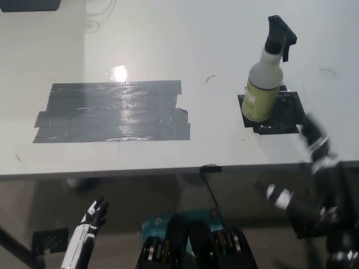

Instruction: A spray bottle is kept on the black marked spot on the table infront of the robot and the robot extends its right arm to pick it up and hands it to a person

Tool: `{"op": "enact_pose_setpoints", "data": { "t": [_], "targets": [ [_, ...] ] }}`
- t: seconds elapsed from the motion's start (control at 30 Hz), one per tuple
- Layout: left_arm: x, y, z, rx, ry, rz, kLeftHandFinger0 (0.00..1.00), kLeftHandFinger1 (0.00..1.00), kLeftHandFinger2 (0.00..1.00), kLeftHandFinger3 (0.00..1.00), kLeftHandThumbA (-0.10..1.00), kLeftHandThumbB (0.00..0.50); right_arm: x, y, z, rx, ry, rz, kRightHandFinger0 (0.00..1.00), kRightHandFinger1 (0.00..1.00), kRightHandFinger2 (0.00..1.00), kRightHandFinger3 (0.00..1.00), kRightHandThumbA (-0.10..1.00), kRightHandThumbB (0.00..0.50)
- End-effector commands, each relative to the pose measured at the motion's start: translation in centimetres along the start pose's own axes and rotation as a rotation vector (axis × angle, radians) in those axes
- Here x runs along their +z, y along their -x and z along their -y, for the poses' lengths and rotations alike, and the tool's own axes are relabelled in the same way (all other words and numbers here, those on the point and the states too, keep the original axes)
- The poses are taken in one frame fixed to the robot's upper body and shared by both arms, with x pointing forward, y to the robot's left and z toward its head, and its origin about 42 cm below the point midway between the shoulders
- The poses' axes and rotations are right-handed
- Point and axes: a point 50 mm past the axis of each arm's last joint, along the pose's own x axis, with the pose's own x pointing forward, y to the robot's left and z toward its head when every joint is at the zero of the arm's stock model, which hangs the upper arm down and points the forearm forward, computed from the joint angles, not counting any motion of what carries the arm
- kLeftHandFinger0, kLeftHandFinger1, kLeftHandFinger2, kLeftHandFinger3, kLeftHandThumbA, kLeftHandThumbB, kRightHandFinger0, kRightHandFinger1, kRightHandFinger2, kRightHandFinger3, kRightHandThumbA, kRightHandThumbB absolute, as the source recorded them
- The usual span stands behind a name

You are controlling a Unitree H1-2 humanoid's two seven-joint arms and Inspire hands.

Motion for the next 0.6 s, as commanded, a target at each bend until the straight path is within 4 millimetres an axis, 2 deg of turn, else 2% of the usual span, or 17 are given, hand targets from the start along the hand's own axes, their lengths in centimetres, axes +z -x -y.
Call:
{"op": "enact_pose_setpoints", "data": {
  "t": [0.0,0.07,0.13,0.2,0.27,0.43,0.57],
  "targets": [
    [0.9,-0.2,-0.5,0.006,-0.020,0.073,1.00,1.00,1.00,1.00,1.00,0.332,0.8,-3.9,1.6,-0.047,0.031,0.018,1.00,1.00,1.00,1.00,1.00,0.366],
    [0.9,-0.1,-0.5,0.003,-0.010,0.066,1.00,1.00,1.00,1.00,1.00,0.345,0.4,-5.2,2.0,-0.069,0.011,-0.007,1.00,1.00,1.00,1.00,1.00,0.391],
    [0.9,-0.1,-0.4,0.008,-0.007,0.064,1.00,1.00,1.00,1.00,1.00,0.354,0.0,-6.9,2.3,-0.090,0.003,-0.026,1.00,1.00,1.00,1.00,1.00,0.396],
    [0.9,-0.1,-0.4,0.009,-0.011,0.063,1.00,1.00,1.00,1.00,1.00,0.354,-0.3,-7.5,2.4,-0.097,0.008,-0.043,1.00,1.00,1.00,1.00,1.00,0.404],
    [0.9,-0.1,-0.4,0.006,-0.017,0.062,1.00,1.00,1.00,1.00,1.00,0.348,-1.2,-9.0,2.5,-0.102,0.014,-0.080,1.00,1.00,1.00,1.00,1.00,0.372],
    [1.0,-0.2,-0.4,0.006,-0.016,0.059,1.00,1.00,1.00,1.00,1.00,0.363,-2.8,-11.6,2.5,-0.089,0.017,-0.132,1.00,1.00,1.00,1.00,1.00,0.348],
    [0.9,-0.2,-0.4,0.002,-0.020,0.063,1.00,1.00,1.00,1.00,1.00,0.356,-4.3,-13.2,2.0,-0.069,0.036,-0.172,1.00,1.00,1.00,1.00,1.00,0.330]
  ]
}}
